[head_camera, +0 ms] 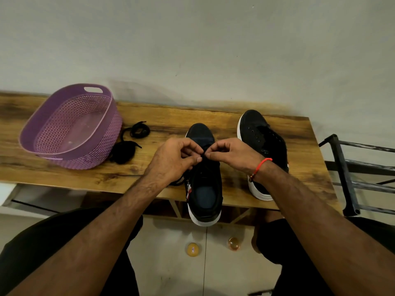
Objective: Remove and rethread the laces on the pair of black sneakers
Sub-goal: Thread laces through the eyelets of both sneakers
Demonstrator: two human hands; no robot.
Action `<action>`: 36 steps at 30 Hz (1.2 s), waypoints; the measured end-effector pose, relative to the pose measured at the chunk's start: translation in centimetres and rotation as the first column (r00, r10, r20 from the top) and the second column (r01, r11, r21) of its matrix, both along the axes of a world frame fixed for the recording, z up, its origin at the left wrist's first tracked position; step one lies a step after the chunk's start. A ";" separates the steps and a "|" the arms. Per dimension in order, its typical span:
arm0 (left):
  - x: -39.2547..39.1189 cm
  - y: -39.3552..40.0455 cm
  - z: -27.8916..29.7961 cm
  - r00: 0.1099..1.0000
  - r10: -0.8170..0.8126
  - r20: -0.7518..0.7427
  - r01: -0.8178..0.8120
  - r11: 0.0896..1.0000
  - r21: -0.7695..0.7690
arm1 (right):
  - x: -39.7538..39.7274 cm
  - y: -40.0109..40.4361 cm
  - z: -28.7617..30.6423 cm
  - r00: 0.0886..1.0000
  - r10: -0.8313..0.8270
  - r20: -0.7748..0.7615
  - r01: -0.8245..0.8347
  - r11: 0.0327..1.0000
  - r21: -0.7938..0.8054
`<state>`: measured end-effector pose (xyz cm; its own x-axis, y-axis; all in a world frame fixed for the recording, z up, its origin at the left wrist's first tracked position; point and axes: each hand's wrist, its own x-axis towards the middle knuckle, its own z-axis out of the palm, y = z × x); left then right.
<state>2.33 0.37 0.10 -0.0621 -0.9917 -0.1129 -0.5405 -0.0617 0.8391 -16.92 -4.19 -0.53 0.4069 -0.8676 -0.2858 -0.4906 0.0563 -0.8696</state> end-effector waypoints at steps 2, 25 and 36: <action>-0.3 0.1 -0.1 0.999 0.010 0.032 -0.009 0.999 -0.041 | -0.1 0.0 -0.1 1.000 -0.003 0.017 0.003 1.000 0.023; 3.3 -0.2 1.4 0.900 -0.265 0.346 0.174 0.946 0.272 | -2.7 -1.8 1.0 0.874 -0.421 -0.241 0.354 0.893 -0.277; 3.7 -0.3 0.8 0.958 -0.168 0.234 0.051 0.899 0.435 | -1.8 -1.2 0.7 0.927 -0.153 -0.341 0.006 0.919 -0.395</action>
